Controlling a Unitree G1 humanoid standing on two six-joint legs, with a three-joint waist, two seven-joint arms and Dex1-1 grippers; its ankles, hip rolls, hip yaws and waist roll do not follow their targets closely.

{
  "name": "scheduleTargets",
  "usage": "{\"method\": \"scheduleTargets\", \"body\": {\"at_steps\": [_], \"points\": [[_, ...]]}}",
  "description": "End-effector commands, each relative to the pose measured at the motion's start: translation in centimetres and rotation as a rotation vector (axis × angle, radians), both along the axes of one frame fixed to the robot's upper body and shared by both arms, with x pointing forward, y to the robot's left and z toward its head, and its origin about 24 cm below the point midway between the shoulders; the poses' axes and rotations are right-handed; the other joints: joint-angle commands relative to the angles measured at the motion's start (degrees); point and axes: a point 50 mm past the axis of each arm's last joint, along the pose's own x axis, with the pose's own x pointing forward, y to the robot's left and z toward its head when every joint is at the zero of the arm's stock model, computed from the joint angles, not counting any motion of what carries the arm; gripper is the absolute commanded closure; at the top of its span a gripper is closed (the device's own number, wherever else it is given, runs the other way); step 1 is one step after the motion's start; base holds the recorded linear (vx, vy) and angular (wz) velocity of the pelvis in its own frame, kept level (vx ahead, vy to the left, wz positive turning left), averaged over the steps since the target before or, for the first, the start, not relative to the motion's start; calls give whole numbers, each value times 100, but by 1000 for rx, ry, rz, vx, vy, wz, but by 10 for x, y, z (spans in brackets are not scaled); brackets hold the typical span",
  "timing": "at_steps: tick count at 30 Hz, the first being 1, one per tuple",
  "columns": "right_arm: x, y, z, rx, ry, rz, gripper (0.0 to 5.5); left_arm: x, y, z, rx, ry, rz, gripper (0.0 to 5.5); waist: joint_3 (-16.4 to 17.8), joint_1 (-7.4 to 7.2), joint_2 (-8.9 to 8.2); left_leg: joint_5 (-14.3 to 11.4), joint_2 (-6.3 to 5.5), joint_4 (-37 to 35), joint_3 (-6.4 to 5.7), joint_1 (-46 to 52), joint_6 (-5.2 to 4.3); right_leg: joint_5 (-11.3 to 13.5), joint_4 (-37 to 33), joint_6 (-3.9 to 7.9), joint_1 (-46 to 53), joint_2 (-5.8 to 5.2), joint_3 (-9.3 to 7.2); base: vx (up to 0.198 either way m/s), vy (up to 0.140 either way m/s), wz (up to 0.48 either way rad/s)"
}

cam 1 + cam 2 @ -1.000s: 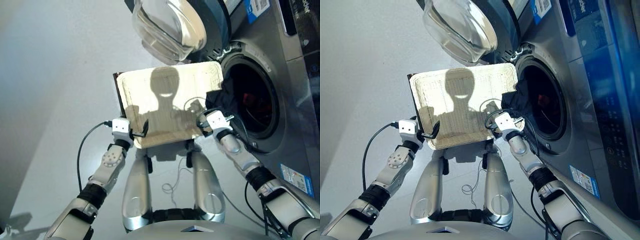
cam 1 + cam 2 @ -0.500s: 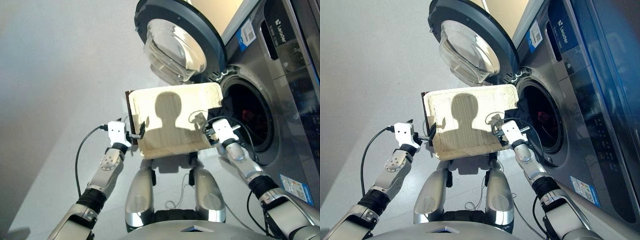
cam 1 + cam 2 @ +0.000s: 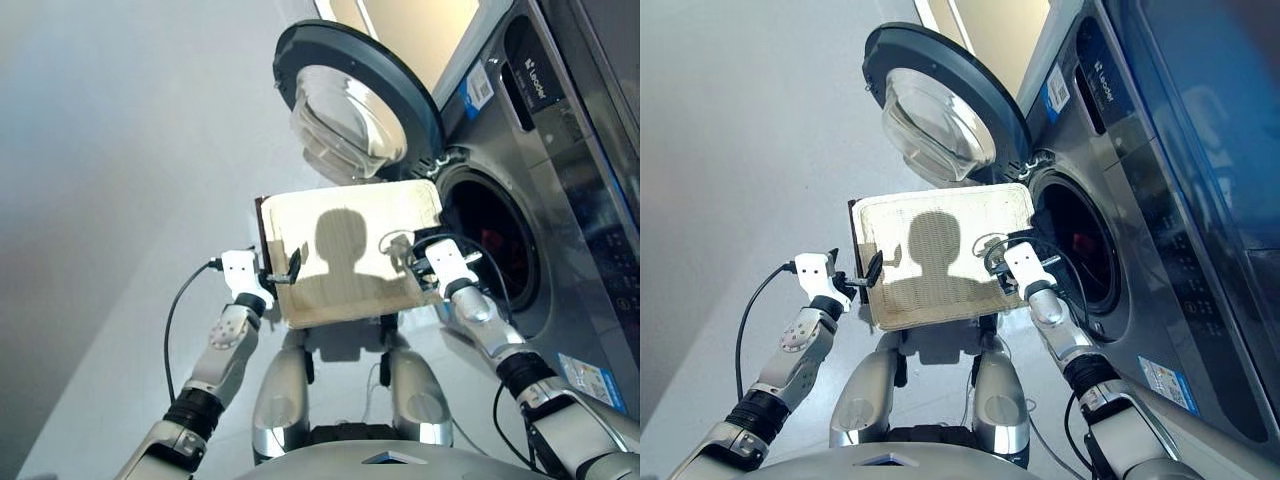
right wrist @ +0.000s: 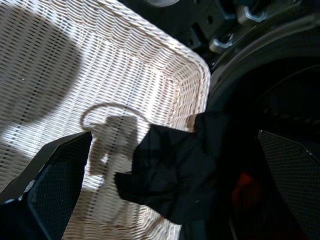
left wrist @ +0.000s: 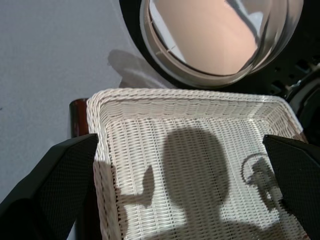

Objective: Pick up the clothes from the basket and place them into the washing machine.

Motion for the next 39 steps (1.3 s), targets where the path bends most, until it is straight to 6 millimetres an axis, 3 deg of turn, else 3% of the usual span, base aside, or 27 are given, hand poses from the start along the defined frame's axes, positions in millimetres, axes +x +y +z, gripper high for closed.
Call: {"method": "scheduleTargets", "body": {"at_steps": [1, 5, 11, 18, 21, 28, 37, 38, 39], "points": [[13, 2, 14, -110, -52, 31, 0, 3, -5, 33, -73, -145, -37, 0, -233, 85, -226, -109, -213, 9, 242, 154, -72, 280, 375, 313, -432, -230, -62, 0, 0, 0], [28, -6, 19, -267, -33, 25, 0, 6, -18, 59, -145, -238, -89, 0, -56, 127, -158, -75, -252, 54, 181, 21, -64, 251, 489, 281, -587, -229, -42, -57, -6, 5], [56, -14, 50, -409, -78, 22, 0, 7, -30, 94, -200, -366, -147, 0, 451, 176, -144, -95, -222, 485, 131, -409, -41, 200, 888, 200, -1021, -172, 55, -94, -32, 6], [80, -31, 88, -476, -126, -57, 0, 9, -42, 139, -263, -533, -185, 0, 453, 118, -41, -470, -272, 1863, 10, -2017, -15, -65, 2049, 56, -2489, -146, 154, -109, -37, 99], [86, -28, 100, -466, -163, -66, 0, 7, -41, 150, -265, -583, -175, 0, 453, 123, -36, -692, -222, 2489, 19, -2626, -21, -215, 2602, -6, -3087, -108, 182, -99, -23, 257], [102, -19, 140, -437, -269, -78, 0, 5, -39, 167, -277, -653, -142, 0, 453, 77, -5, -951, -107, 3431, 43, -3932, -11, -434, 3463, -118, -4377, 2, 289, -107, -23, -67], [110, -47, 177, -468, -299, -204, 0, 0, -39, 170, -275, -665, -131, 0, 453, 109, 162, -1047, -76, 4087, 9, -5059, -25, -630, 4214, -212, -5497, -21, 338, -65, -11, -9], [108, -51, 171, -474, -275, -215, 0, -1, -39, 166, -277, -649, -127, 0, 453, 112, 180, -1269, -90, 4242, -28, -4986, -60, -861, 4389, -196, -5418, -31, 351, 0, 0, 0], [110, -54, 178, -480, -286, -232, 0, -2, -38, 166, -278, -647, -122, 0, 453, 122, 216, -1265, -101, 4300, -24, -5117, -62, -886, 4491, -215, -5575, -29, 373, 0, 0, 0]]}}
